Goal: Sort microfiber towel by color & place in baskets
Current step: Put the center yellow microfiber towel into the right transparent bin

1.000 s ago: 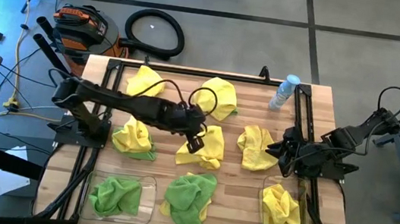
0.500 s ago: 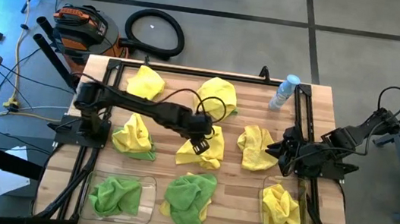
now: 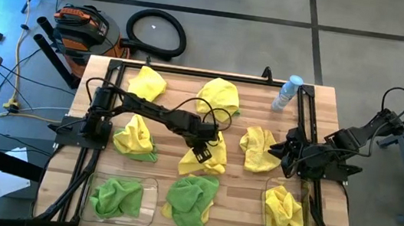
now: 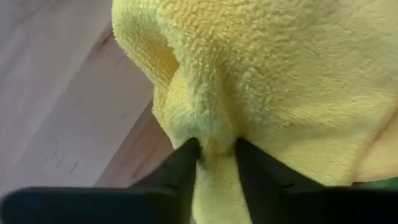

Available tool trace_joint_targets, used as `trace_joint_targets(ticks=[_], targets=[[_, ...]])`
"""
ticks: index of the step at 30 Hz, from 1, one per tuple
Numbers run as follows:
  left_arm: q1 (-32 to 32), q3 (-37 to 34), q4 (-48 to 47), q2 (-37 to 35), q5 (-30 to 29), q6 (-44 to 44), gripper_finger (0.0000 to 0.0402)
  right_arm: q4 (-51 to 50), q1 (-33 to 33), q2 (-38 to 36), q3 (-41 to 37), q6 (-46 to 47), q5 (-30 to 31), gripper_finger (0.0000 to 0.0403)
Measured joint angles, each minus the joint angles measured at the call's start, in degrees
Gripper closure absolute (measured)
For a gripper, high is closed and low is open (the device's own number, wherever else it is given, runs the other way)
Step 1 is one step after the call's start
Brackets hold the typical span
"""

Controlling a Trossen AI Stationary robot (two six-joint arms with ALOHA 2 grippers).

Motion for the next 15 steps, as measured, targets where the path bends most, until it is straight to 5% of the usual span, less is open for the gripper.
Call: trace_joint_targets(ticks=[3, 15], targets=[[0.1, 1.1, -0.3, -0.4, 0.0, -0.4, 0.0387, 0.0, 0.0, 0.0, 0.0, 0.0, 1.3, 0.0308], [0.3, 11.5, -2.8, -8.2, -2.8, 1.3, 0.0401, 0.4, 0.0, 0.5, 0.0, -0.9, 1.9, 0.0308]])
